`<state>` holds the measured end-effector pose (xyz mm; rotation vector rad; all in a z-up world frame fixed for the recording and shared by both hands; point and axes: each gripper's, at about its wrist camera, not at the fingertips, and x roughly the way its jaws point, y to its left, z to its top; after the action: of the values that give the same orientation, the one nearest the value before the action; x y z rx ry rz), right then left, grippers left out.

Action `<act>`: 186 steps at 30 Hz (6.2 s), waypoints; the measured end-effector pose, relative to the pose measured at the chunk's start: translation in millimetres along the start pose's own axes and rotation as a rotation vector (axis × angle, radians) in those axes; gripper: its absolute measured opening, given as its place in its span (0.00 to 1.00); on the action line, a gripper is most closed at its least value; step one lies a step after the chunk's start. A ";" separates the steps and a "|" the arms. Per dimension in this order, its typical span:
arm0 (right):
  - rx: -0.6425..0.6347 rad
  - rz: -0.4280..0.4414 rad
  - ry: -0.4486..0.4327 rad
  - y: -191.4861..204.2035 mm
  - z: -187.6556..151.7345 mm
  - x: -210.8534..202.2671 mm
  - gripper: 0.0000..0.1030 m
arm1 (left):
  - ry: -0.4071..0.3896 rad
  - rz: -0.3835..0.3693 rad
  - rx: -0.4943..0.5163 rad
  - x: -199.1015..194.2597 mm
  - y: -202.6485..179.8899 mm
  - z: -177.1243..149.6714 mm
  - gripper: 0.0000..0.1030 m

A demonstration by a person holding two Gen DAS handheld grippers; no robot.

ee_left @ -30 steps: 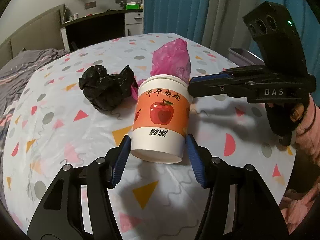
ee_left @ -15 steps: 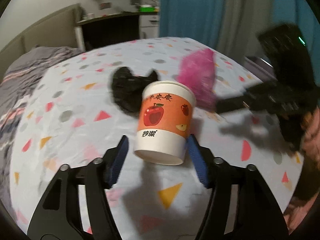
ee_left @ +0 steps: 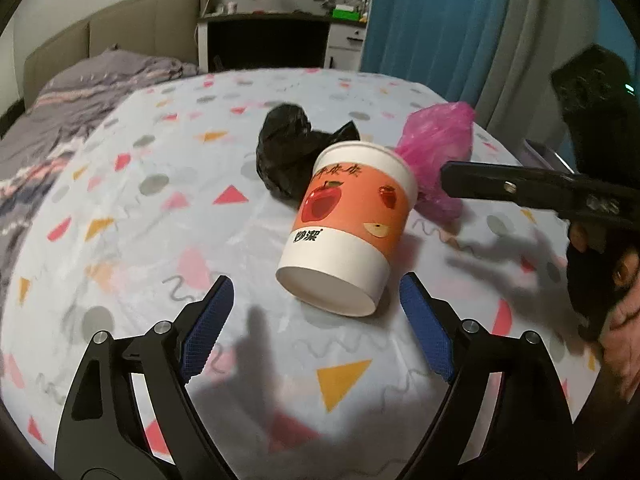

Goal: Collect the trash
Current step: 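Hold the orange cup with the left tool while the right tool reaches the pink bag, then grasp the white grid-pattern cup with the right tool while the left tool holds the orange cup, then carry the orange cup and the grid cup over the grey bin, then open both tools to drop the two cups into the grey bin, then move both tools back from the bin to the black and pink bags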

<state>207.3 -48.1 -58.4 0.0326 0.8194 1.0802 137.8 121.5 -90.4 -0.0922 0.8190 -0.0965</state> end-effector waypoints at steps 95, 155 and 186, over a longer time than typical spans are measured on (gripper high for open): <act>-0.086 -0.496 -0.371 69.4 -43.5 -125.6 0.49 | -0.296 -0.026 -0.057 -113.8 -33.8 53.5 0.56; 0.450 -1.052 -0.400 -214.4 -140.3 -295.9 0.50 | 0.004 -0.432 0.289 161.9 -434.3 142.7 0.70; 0.253 -0.990 -0.540 -54.0 -98.3 -243.7 0.81 | -0.338 0.041 0.042 -18.3 -200.3 85.5 0.94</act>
<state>137.3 -302.5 -9.9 0.1130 0.3734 0.0098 177.9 -71.0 4.8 -0.0504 0.4811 -0.0569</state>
